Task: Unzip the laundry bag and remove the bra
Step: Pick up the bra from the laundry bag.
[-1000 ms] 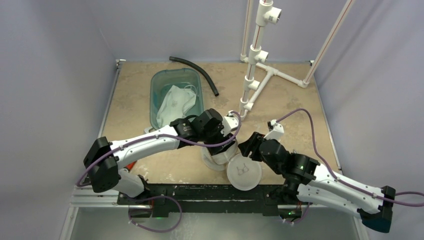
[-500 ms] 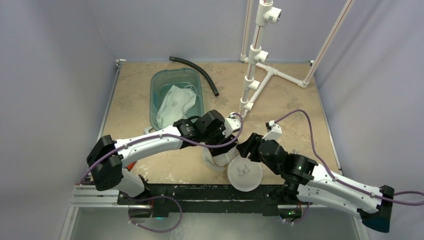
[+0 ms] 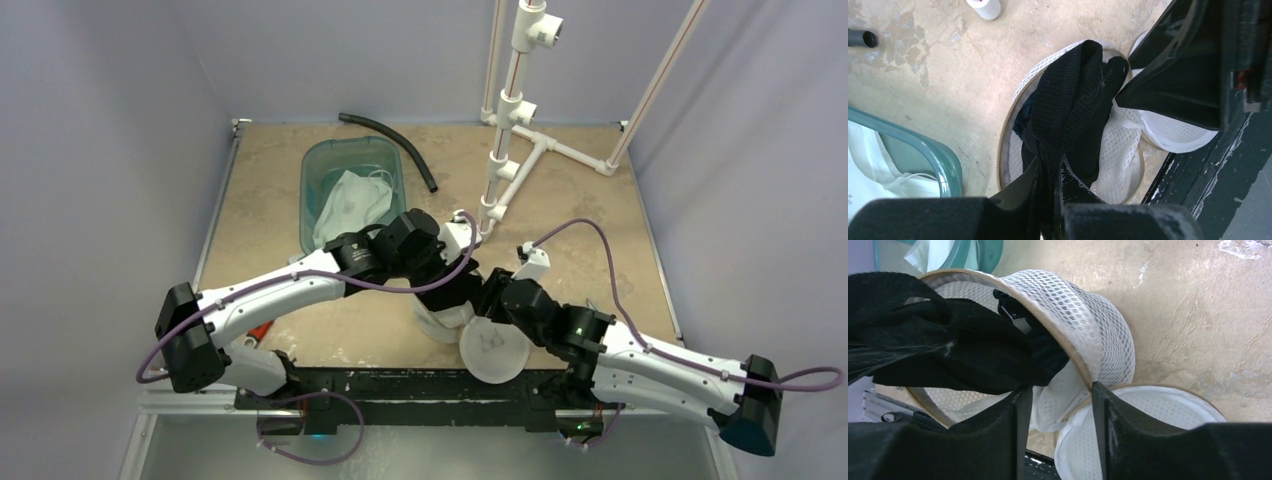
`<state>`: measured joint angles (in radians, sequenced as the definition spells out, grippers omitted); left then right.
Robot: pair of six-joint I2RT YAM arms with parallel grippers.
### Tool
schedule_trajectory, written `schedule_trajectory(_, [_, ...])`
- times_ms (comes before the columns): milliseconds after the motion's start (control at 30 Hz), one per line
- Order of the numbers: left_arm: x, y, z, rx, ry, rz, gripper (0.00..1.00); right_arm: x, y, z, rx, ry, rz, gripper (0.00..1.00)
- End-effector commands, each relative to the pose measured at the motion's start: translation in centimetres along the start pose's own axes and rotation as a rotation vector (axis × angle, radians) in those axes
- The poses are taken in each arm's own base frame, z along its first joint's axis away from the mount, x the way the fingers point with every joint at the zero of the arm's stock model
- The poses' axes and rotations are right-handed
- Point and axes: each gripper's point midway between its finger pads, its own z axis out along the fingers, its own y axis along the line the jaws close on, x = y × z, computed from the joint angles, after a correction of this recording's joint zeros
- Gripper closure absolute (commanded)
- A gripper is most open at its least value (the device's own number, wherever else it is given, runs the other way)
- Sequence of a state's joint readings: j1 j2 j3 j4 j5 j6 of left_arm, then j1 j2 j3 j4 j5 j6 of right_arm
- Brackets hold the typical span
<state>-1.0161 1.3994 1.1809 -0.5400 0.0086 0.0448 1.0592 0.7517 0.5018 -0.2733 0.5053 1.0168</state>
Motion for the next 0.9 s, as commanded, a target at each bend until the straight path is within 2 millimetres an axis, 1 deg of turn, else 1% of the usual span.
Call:
schedule_trajectory(0, [-3.3, 0.0, -2.2, -0.007, -0.103, -0.005, 1.0, -0.9, 0.7, 0.7, -0.014, -0.045, 0.004, 0.53])
schedule_trajectory(33, [-3.3, 0.0, -2.2, -0.007, -0.102, -0.005, 1.0, -0.8, 0.7, 0.8, -0.014, -0.044, 0.0, 0.58])
schedule_trajectory(133, [-3.3, 0.1, -2.4, -0.009, -0.101, -0.006, 1.0, -0.6, 0.4, 1.1, 0.002, -0.038, -0.01, 0.66])
schedule_trajectory(233, [-4.2, 0.0, -3.2, -0.009, -0.121, -0.011, 1.0, -0.2, -0.4, 1.3, 0.027, -0.028, -0.01, 0.74])
schedule_trajectory(333, [-5.9, 0.1, -5.1, -0.012, -0.172, -0.016, 1.0, 0.1, -1.2, 1.1, 0.049, -0.023, -0.004, 0.8])
schedule_trajectory(400, [-7.2, 0.9, -6.6, -0.048, -0.203, -0.019, 1.0, -0.1, -1.3, 0.8, 0.043, -0.027, 0.006, 0.79])
schedule_trajectory(467, [-8.4, 1.2, -8.1, -0.063, -0.231, -0.021, 1.0, -0.5, -0.9, 0.2, 0.019, -0.033, 0.017, 0.74])
schedule_trajectory(500, [-8.9, 1.3, -8.9, -0.07, -0.247, -0.023, 1.0, -0.8, -0.6, -0.3, -0.007, -0.041, 0.023, 0.68])
schedule_trajectory(567, [-10.0, 1.5, -10.4, -0.079, -0.278, -0.027, 1.0, -1.5, 0.3, -1.2, -0.063, -0.052, 0.014, 0.52])
schedule_trajectory(600, [-10.4, 1.6, -11.1, -0.084, -0.292, -0.03, 1.0, -1.8, 0.8, -1.6, -0.091, -0.057, 0.005, 0.46])
schedule_trajectory(633, [-10.9, 1.7, -11.8, -0.088, -0.305, -0.032, 1.0, -2.2, 1.2, -2.1, -0.118, -0.061, -0.008, 0.42])
schedule_trajectory(767, [-12.4, 2.8, -14.8, -0.144, -0.359, -0.045, 1.0, -3.8, 3.0, -4.1, -0.199, -0.078, -0.067, 0.34])
schedule_trajectory(867, [-13.3, 4.0, -17.0, -0.215, -0.4, -0.066, 1.0, -5.1, 4.5, -5.5, -0.253, -0.09, -0.112, 0.32])
